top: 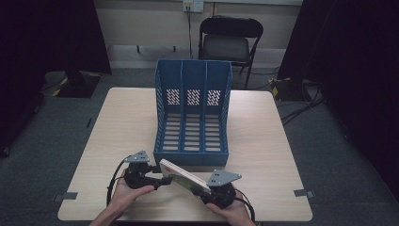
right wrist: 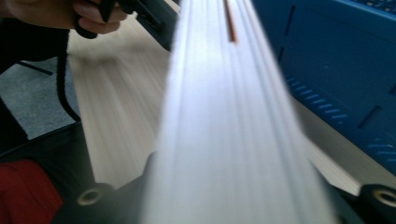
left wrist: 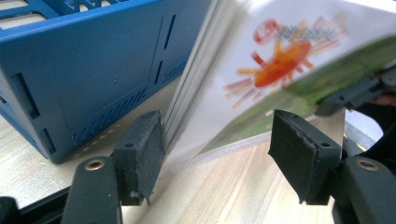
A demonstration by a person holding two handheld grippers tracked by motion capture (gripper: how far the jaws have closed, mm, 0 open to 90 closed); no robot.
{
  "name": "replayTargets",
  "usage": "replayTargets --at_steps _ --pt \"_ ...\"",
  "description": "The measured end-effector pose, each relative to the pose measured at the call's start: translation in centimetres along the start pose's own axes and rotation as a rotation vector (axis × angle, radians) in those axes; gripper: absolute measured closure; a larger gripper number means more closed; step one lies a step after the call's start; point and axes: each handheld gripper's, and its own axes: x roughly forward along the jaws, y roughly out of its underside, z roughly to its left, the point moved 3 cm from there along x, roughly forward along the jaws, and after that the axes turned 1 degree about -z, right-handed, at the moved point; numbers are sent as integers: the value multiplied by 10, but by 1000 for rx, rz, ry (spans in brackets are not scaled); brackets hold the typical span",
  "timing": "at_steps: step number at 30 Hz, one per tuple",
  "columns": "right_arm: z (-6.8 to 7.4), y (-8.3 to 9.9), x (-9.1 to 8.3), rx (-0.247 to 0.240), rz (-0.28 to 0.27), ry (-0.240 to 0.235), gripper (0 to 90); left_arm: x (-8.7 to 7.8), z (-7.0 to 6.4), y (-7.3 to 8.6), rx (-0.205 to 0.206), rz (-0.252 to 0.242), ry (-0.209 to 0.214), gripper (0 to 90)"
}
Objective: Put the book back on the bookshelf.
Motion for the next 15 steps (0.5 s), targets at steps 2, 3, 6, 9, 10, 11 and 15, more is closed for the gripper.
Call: replayTargets --at_steps 2,3,6,9,10,11,15 --pt "-1 0 -1 -5 3 -5 748 -1 -1 0 -11 -5 -3 359" --pt "-1 0 -2 -8 8 -8 753 -2 -1 0 -9 -7 -16 349" --pt "-3 2 -7 -6 14 -25 753 -1 1 1 -21 -7 -26 308" --pt "0 4 -8 -7 10 -38 739 3 0 2 -7 15 -13 331" --pt "0 5 -8 -2 9 -42 735 5 -2 2 -6 24 0 357" --pt "0 5 -8 -2 9 -42 735 7 -4 2 1 28 22 357" --pt "1 5 -4 14 4 -40 728 10 -7 1 36 49 20 373"
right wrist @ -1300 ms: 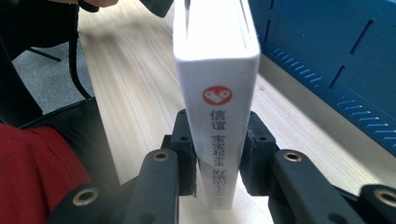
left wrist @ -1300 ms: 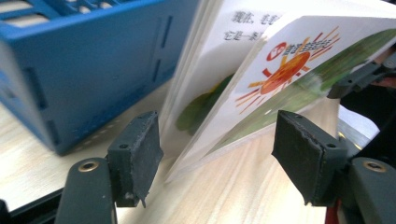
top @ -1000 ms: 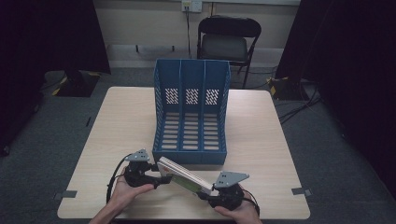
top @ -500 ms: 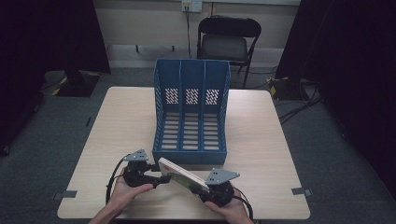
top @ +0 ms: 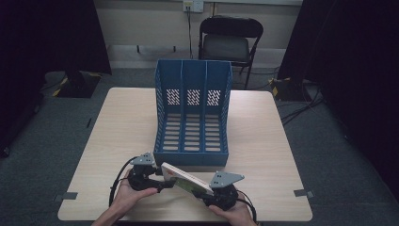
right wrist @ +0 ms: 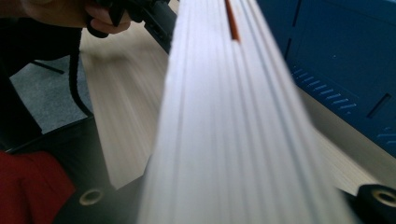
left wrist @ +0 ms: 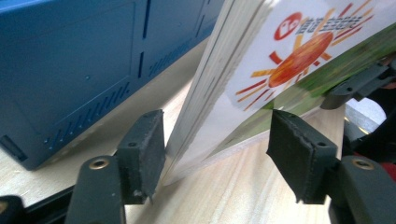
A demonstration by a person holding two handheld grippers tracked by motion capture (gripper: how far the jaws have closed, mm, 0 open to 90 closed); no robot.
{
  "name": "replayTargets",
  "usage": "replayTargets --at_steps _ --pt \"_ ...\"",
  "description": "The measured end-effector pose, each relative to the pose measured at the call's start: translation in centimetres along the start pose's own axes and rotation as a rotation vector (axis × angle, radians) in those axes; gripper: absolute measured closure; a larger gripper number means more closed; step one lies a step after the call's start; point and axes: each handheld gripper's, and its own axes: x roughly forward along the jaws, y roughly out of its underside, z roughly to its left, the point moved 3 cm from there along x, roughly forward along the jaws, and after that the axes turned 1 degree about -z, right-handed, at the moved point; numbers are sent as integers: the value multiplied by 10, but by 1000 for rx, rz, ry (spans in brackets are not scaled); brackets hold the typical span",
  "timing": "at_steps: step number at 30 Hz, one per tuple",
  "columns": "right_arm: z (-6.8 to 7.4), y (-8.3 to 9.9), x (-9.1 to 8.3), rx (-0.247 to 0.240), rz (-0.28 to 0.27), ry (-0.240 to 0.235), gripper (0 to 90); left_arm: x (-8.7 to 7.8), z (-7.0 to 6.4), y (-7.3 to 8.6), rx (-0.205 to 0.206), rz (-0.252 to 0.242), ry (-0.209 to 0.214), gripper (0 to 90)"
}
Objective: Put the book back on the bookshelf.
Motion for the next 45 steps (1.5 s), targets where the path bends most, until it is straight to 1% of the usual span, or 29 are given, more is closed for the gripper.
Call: replayTargets --at_steps 1,6,7,8,11,14,15,16,17,19,20,21,24,26,27,28,30,32,34,35,36,37,38,39,40,41,43,44,45 --pt "1 0 1 -7 1 5 729 0 0 0 1 1 -1 372" --pt "1 0 4 0 -11 17 722 -1 -1 0 12 11 -23 376" --pt "1 0 5 4 -18 16 708 -2 0 0 13 11 -26 376" --pt "1 0 7 20 -17 2 675 -2 0 0 5 12 -21 369" --pt "1 0 8 21 -11 -7 660 -3 0 1 9 12 -24 370" --pt "1 1 9 27 2 -2 675 -4 1 1 13 12 -17 375" --pt "1 1 9 27 5 -2 705 -4 2 1 15 14 -12 379" --pt "0 2 9 23 4 7 722 -4 2 1 6 9 -9 382" --pt "0 1 10 20 4 2 733 -5 2 1 -1 10 -11 383" --pt "1 0 10 -7 14 22 755 -5 2 1 -16 5 -7 376" --pt "1 -1 10 5 18 5 758 -5 3 1 -15 7 -7 374" --pt "1 -1 10 15 20 7 759 -5 2 1 -8 10 -14 372" --pt "2 -2 9 0 28 4 760 -6 2 3 10 38 -24 320" --pt "1 -2 8 9 30 -3 760 -7 5 4 0 52 -28 274" --pt "-1 -2 7 32 27 -15 760 -8 6 4 -8 53 -35 264" --pt "-2 -2 7 44 28 -20 761 -9 8 4 -9 52 -41 261" --pt "-4 -2 6 61 25 -24 761 -11 10 5 -11 70 -66 260" --pt "-3 -2 4 67 28 -23 762 -14 15 7 -33 72 -77 260" --pt "-3 -3 3 71 30 -24 761 -16 20 9 -64 92 -84 260" --pt "-3 -4 3 71 29 -25 761 -18 22 10 -76 88 -96 261" --pt "-3 -4 2 72 30 -29 761 -20 25 11 -75 96 -105 261" --pt "-3 -4 2 72 31 -27 762 -21 27 12 -78 102 -97 261" --pt "-3 -4 2 75 31 -27 762 -23 29 12 -101 105 -113 261" --pt "-3 -4 1 76 32 -28 762 -24 32 13 -82 125 -169 269" --pt "-3 -5 1 77 31 -26 762 -25 34 14 -54 150 -196 293" --pt "-3 -5 0 77 30 -24 762 -26 36 15 -49 155 -208 291" --pt "-3 -5 -1 78 26 -24 762 -29 44 18 -84 173 -235 279" --pt "-3 -5 -2 80 26 -22 762 -31 48 20 -83 192 -259 279" --pt "-4 -6 -2 82 26 -24 762 -31 51 22 -90 191 -285 278"
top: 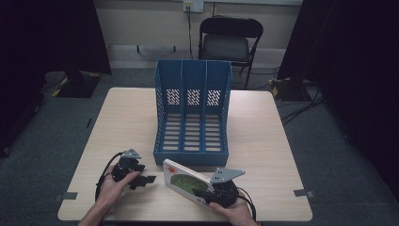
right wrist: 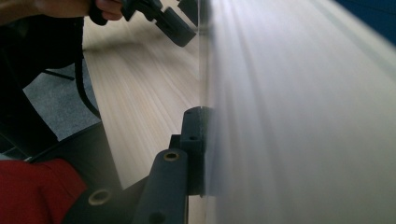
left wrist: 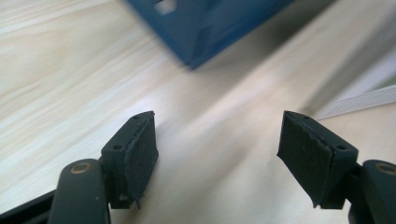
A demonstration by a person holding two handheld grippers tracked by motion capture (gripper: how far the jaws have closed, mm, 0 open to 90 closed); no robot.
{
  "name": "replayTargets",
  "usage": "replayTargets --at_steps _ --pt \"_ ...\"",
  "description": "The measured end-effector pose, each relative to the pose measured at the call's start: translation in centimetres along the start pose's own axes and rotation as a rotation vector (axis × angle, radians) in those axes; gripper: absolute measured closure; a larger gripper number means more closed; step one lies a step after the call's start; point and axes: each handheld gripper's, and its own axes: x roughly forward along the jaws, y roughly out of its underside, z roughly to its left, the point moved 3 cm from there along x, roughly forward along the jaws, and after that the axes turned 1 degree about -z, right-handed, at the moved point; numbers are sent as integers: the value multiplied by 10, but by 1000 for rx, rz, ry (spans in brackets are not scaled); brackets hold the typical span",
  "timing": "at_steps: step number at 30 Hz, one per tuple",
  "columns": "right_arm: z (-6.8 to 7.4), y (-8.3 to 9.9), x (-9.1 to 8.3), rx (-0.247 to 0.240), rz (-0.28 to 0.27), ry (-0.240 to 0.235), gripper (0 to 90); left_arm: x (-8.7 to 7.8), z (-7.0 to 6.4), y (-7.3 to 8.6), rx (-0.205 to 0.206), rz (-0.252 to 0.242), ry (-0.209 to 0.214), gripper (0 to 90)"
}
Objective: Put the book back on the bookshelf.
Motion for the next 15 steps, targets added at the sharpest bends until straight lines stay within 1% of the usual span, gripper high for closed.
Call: replayTargets --at_steps 1,2,3,4,6,7,8,10,11,13,14,15 --pt "0 0 -1 2 -3 1 762 0 4 1 -3 10 -20 277" --pt "0 -1 -1 5 -6 -1 762 0 5 1 -13 2 -30 274" --pt "-1 -1 -2 9 -9 -7 762 0 7 1 -11 -3 -46 260" --pt "-1 -1 -2 13 -11 -2 762 1 9 1 -12 -6 -62 242" --pt "-1 -2 -3 9 -6 5 762 1 10 1 -11 -13 -65 235" --pt "-1 -2 -3 10 -7 6 762 2 10 1 -9 -12 -75 233" --pt "-2 -2 -3 9 -8 5 762 3 11 1 -13 -23 -94 226" --pt "-1 -3 -5 6 -12 7 762 3 12 1 -4 -23 -111 209" --pt "-1 -4 -6 6 -13 7 762 4 13 1 -6 -32 -127 207" --pt "-1 -6 -8 4 -20 9 762 5 16 3 11 -39 -169 200" --pt "-1 -7 -10 3 -26 11 762 6 17 3 14 -41 -182 187" --pt "-1 -8 -11 3 -30 10 762 7 18 4 36 -37 -204 174"
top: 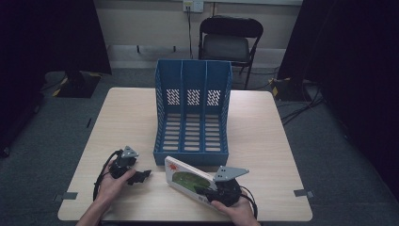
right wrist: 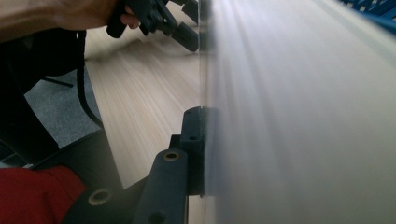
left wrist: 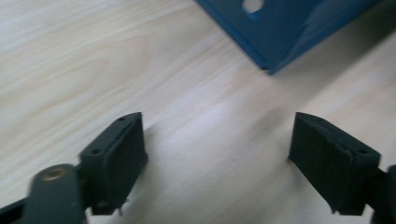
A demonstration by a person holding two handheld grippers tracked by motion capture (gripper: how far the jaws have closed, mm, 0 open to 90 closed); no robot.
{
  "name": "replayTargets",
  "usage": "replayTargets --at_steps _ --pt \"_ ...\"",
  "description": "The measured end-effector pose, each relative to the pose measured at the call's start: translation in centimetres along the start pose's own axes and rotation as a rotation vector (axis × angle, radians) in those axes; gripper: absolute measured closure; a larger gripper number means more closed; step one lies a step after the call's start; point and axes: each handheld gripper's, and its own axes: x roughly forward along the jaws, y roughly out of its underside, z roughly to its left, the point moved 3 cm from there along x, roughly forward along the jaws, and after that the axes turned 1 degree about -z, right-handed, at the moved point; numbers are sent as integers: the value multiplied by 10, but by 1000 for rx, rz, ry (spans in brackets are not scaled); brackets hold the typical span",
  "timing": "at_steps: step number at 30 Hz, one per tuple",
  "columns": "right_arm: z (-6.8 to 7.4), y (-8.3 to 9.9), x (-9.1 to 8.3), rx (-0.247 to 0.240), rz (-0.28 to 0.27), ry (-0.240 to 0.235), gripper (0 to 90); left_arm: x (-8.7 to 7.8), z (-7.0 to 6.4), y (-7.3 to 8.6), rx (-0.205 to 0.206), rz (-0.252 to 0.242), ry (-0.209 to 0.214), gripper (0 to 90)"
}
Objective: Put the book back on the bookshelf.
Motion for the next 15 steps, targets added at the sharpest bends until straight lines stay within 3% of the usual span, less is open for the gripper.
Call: replayTargets --at_steps 4,6,8,15 --pt "0 -3 -5 2 -14 3 762 2 -1 1 -4 -25 -16 132" --pt "0 -4 -7 -1 -19 4 762 8 -3 5 7 -96 -12 80" --pt "1 -6 -9 -7 -23 -1 762 10 -4 4 8 -94 -11 21" --pt "6 -9 -10 -16 -47 -1 762 11 -5 4 -2 -98 -9 13"
